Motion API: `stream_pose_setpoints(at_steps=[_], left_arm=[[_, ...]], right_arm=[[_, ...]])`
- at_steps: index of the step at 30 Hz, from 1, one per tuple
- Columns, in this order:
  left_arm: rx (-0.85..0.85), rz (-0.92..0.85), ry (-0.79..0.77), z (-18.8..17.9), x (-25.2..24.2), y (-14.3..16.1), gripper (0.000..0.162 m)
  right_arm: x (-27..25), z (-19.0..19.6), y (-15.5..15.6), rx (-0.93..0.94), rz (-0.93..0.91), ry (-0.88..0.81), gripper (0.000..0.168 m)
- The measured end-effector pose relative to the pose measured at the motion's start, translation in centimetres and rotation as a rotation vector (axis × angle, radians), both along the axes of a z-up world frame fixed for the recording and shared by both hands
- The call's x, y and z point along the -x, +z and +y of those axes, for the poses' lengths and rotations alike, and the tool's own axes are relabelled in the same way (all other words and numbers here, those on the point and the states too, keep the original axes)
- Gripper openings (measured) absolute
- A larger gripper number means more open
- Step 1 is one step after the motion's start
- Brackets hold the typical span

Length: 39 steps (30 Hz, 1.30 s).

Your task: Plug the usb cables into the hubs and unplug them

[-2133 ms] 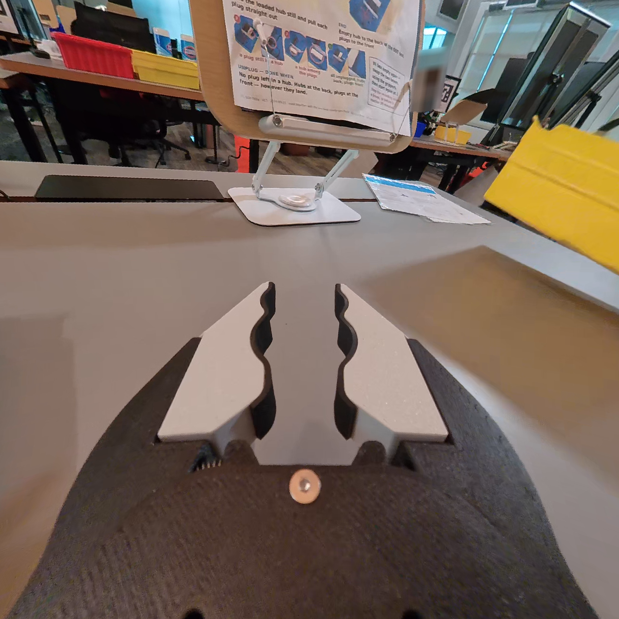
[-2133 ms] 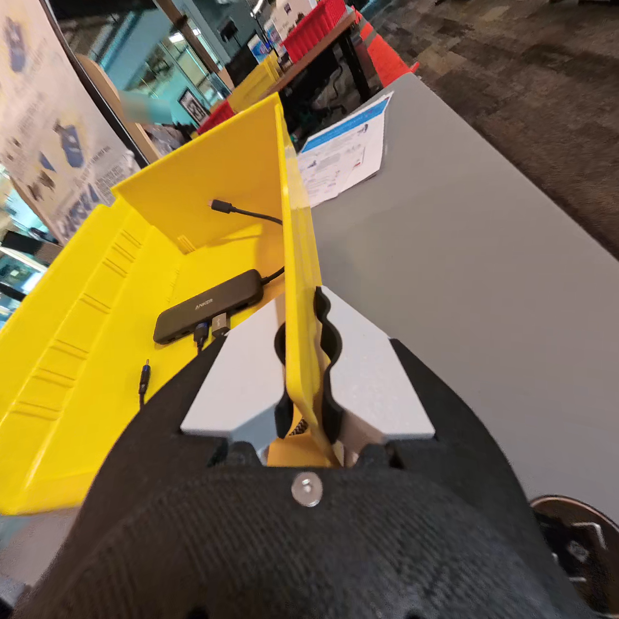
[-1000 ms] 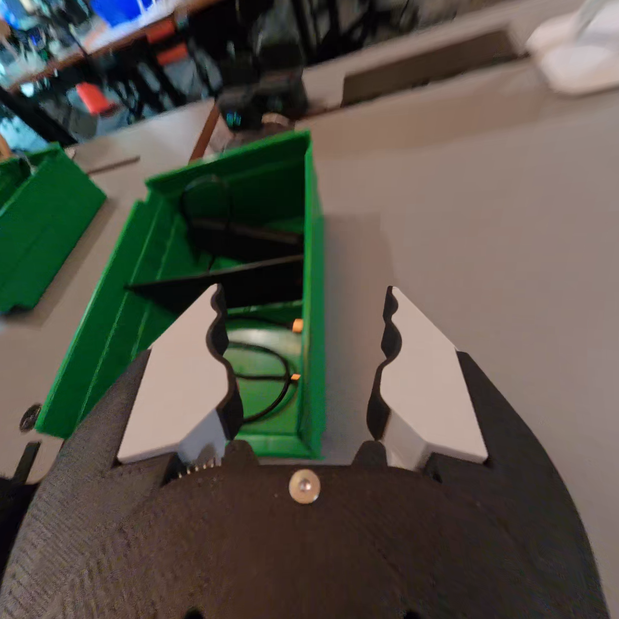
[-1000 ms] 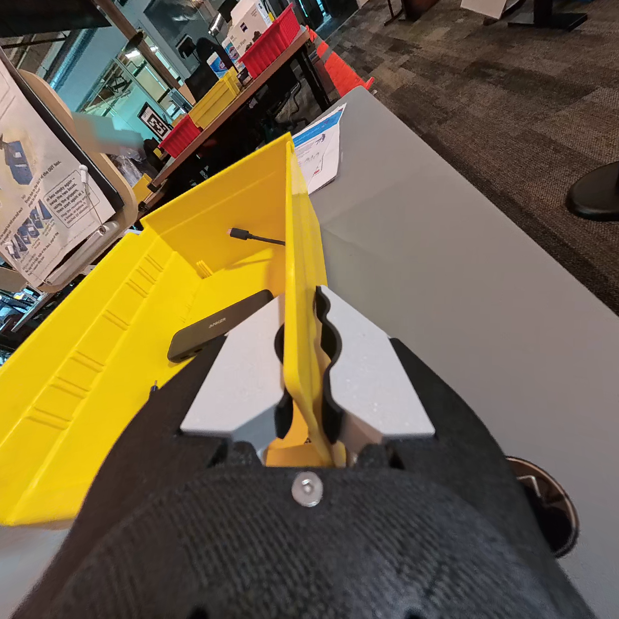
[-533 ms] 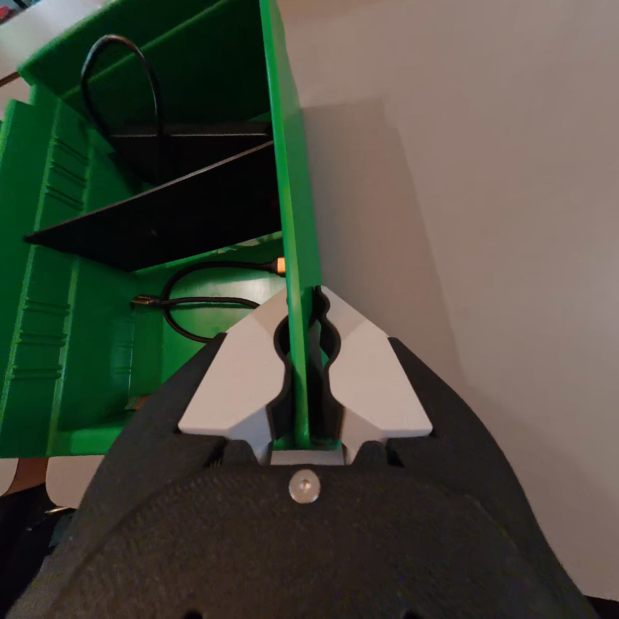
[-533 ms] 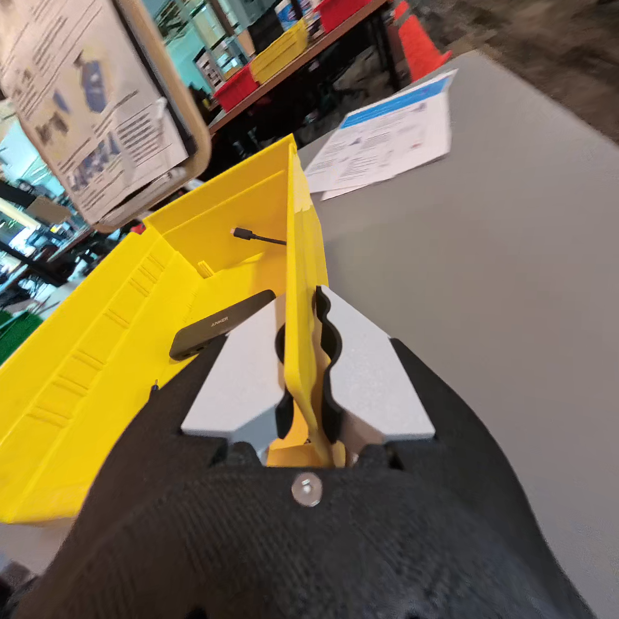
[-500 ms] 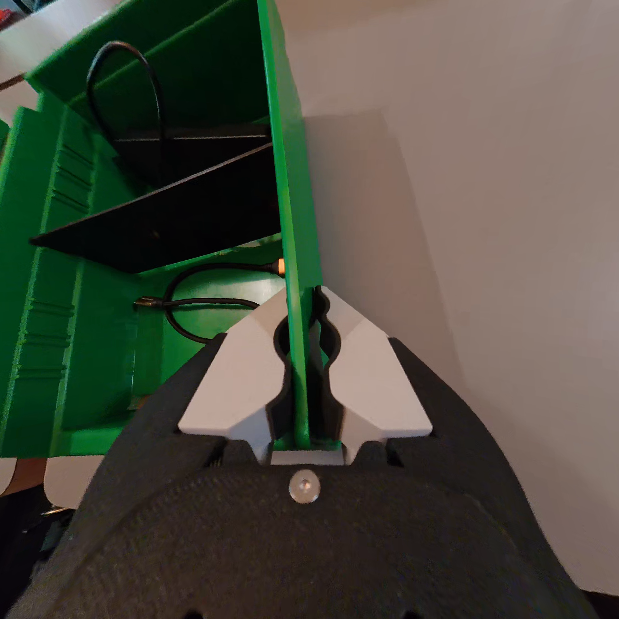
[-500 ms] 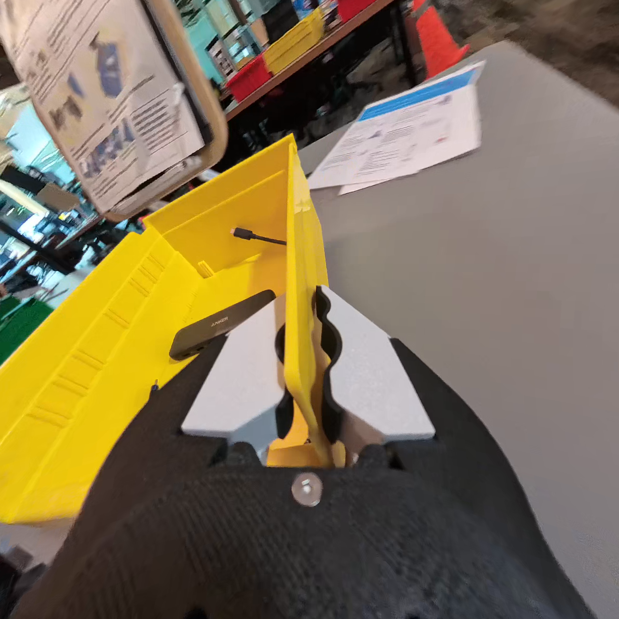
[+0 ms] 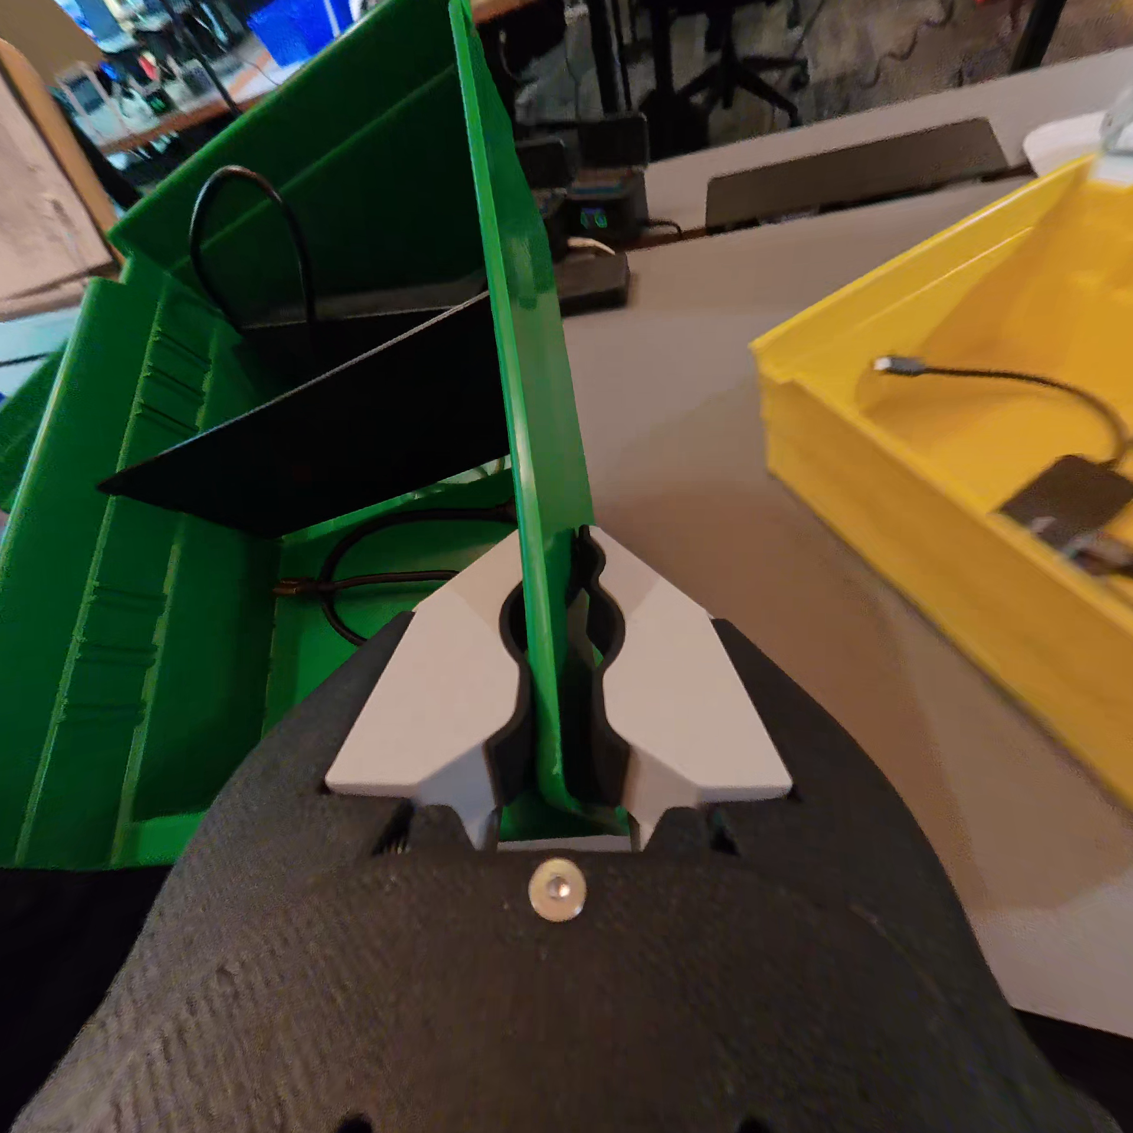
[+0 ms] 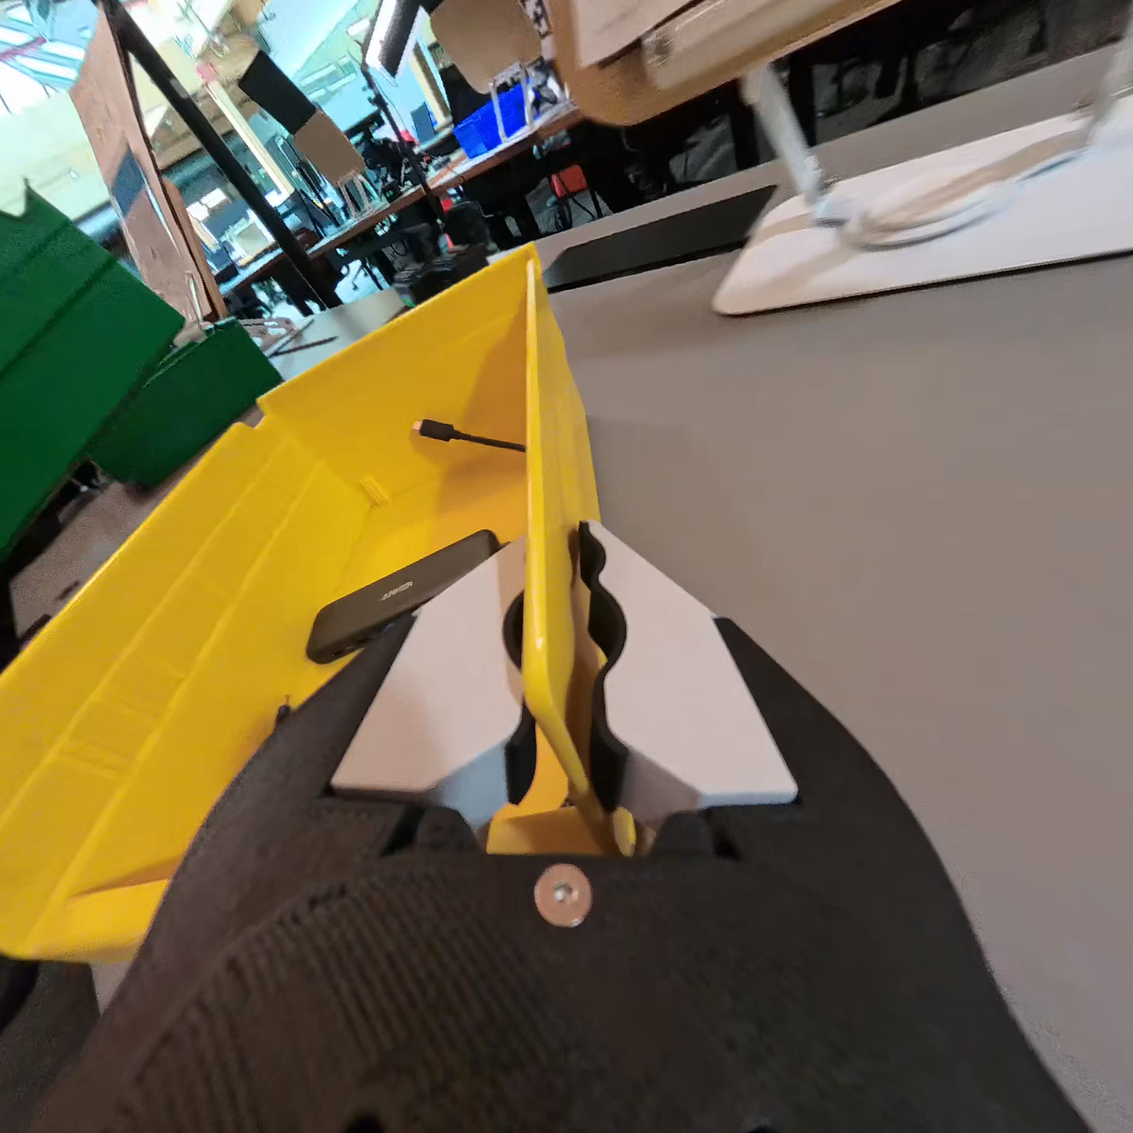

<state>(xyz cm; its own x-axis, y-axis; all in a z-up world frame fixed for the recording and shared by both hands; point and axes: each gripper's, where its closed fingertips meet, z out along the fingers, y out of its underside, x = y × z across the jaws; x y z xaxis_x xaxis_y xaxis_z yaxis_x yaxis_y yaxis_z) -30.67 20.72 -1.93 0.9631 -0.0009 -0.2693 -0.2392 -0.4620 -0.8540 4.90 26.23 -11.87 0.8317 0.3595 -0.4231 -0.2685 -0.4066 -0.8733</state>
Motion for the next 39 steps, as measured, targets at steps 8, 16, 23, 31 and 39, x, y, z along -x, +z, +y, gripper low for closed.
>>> stream_pose_setpoints(at_steps=[8, 16, 23, 31, 39], left_arm=[[-0.121, 0.013, 0.042, -1.6, 1.2, 4.4, 0.005], [-0.150, -0.027, 0.009, -2.6, 1.1, 5.8, 0.005], [-0.126, -0.071, -0.158, -2.5, -5.2, 6.9, 0.004], [-0.096, -0.122, -0.551, -2.7, -20.9, 6.6, 0.004], [0.149, -0.047, -0.823, -4.6, -34.1, -2.0, 0.004]], right_arm=[[20.2, -0.8, 1.1, 0.030, 0.004, 0.182, 0.054], [26.1, -6.5, 3.8, -0.025, -0.090, 0.490, 0.075], [12.4, -6.7, 4.6, -0.088, -0.212, 0.417, 0.075], [-11.7, -9.5, 2.4, -0.129, -0.371, 0.045, 0.067], [-21.0, -11.8, 4.0, -0.120, -0.147, -0.121, 0.058]])
